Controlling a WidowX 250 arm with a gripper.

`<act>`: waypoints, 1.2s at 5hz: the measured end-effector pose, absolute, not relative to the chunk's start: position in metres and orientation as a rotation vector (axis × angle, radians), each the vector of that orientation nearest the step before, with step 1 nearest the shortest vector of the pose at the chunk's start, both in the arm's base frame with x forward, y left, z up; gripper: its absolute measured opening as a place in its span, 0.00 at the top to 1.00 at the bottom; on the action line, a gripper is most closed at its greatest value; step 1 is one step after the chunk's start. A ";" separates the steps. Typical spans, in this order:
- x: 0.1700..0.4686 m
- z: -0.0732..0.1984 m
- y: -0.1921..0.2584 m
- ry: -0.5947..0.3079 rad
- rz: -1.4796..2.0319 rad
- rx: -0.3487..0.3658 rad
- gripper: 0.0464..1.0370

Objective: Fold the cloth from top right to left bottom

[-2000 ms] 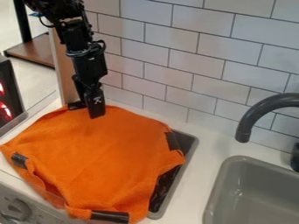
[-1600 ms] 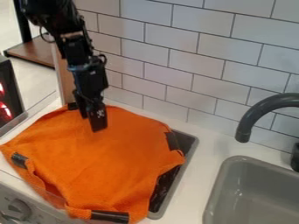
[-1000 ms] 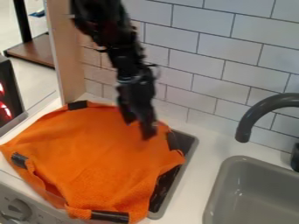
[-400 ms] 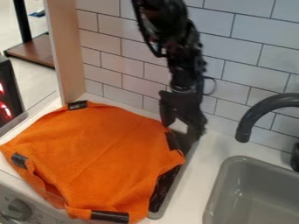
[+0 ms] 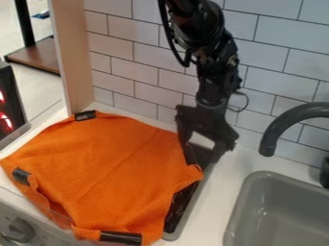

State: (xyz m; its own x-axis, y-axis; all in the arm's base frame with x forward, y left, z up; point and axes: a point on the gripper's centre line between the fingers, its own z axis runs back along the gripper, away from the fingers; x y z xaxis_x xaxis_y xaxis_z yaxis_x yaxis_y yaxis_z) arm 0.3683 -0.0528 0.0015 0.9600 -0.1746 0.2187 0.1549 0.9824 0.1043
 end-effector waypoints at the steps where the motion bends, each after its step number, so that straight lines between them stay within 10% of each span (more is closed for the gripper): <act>1: 0.363 -0.001 -0.053 -0.208 -0.135 0.076 0.04; 4: 0.365 -0.025 -0.054 -0.104 -0.118 0.086 0.10; 6: 0.365 -0.025 -0.063 -0.110 -0.146 0.101 0.57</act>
State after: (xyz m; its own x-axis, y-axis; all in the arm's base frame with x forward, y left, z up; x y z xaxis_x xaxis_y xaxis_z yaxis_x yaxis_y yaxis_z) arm 0.3654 -0.0626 -0.0247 0.9834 -0.1501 0.1023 0.1389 0.9843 0.1087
